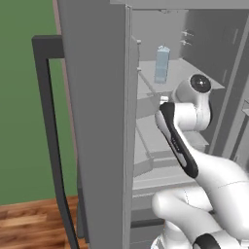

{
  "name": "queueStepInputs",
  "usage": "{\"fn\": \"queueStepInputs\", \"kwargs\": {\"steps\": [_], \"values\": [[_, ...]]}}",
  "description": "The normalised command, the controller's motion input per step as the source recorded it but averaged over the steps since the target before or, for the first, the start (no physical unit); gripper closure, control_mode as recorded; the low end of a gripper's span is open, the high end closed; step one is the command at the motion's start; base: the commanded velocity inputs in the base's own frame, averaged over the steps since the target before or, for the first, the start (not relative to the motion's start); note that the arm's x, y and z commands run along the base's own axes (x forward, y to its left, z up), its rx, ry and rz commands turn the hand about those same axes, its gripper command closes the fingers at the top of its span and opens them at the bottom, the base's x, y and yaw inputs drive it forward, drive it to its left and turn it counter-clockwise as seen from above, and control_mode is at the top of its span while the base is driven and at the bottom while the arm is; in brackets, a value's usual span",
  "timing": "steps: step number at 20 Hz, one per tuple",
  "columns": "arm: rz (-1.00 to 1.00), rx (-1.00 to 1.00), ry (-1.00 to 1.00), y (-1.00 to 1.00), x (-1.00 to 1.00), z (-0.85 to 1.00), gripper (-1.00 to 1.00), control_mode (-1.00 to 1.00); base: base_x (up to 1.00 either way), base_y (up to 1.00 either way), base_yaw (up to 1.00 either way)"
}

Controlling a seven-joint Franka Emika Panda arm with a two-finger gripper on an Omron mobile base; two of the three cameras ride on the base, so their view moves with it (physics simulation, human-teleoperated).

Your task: Take a sugar cube from the saucer and place it inside the coffee. Then, grab milk from the fridge and place it next to the coffee on the counter to sweeten the coffee.

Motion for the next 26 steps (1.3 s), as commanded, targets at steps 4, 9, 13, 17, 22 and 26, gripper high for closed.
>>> {"fn": "queueStepInputs", "kwargs": {"steps": [4,9,13,17,22,26], "values": [[-0.03,0.00,-0.14,0.00,0.38,1.00,-1.00,-1.00,0.00,0.00,0.00],[-0.03,-0.03,-0.21,-0.04,0.51,1.00,-1.00,-1.00,0.00,0.00,0.00],[-0.05,-0.04,-0.10,-0.15,0.79,0.63,-1.00,-1.00,0.00,0.00,0.00],[-0.01,-0.01,0.01,-0.05,0.26,-0.03,-1.00,-1.00,0.00,0.00,0.00],[0.00,-0.01,0.00,-0.01,0.22,-0.20,-1.00,-1.00,0.00,0.00,0.00],[-0.02,-0.05,0.00,-0.01,0.48,-0.16,-1.00,-1.00,0.00,0.00,0.00]]}}
